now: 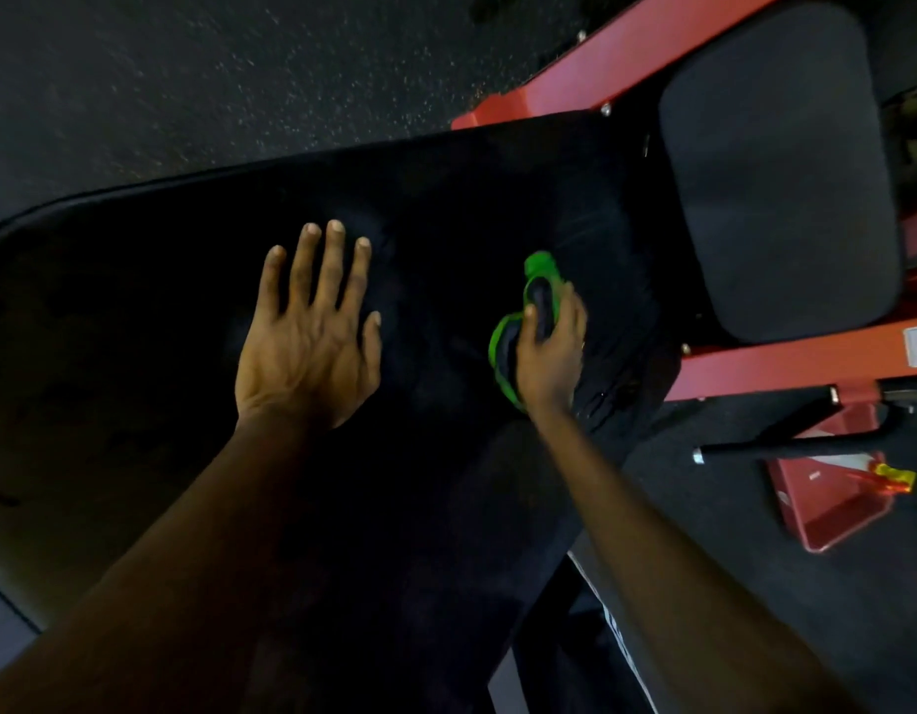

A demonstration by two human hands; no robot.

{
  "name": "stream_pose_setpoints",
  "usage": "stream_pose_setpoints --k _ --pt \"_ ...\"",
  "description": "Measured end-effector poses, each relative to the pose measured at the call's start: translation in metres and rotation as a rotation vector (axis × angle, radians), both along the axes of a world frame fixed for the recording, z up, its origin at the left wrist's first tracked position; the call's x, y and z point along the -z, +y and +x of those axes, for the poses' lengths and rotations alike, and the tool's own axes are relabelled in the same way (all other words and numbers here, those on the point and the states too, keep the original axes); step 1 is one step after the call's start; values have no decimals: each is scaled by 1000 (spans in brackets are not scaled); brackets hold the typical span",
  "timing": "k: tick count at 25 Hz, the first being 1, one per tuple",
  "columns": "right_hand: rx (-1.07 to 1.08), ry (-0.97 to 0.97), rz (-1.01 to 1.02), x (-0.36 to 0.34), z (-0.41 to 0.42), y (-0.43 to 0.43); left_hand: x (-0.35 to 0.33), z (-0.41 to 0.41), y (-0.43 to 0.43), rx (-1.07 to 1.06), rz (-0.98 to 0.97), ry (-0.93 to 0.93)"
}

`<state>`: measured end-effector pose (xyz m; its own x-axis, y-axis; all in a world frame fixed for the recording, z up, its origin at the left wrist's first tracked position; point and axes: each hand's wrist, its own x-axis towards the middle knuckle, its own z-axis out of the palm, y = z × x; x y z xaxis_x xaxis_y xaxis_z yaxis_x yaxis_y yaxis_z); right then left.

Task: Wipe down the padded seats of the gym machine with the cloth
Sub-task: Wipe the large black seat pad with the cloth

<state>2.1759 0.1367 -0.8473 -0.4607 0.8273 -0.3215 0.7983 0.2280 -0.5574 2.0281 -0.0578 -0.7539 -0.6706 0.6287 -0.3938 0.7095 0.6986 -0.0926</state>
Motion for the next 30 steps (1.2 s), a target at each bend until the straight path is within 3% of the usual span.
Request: stream_pose_setpoints --k 3,5,10,12,18,23,25,30 --pt "257 -146 -44 24 -50 46 3 2 0 0 -3 4" --pt "198 -144 -29 15 -45 34 4 2 0 -2 -2 5" --pt "-185 92 -67 -41 50 -75 4 1 -2 -16 18 4" --pt "-169 129 -52 -25 47 -57 4 3 -2 -17 17 0" --pt "181 -93 -64 28 -2 46 3 4 -1 -13 46 4" --pt "-115 32 -73 -25 105 -51 -1 11 11 -81 185 -54" --pt "-215 67 -133 -40 148 -73 8 40 36 34 275 -98" --pt "-30 37 -46 8 139 -2 44 99 67 142 84 -206"
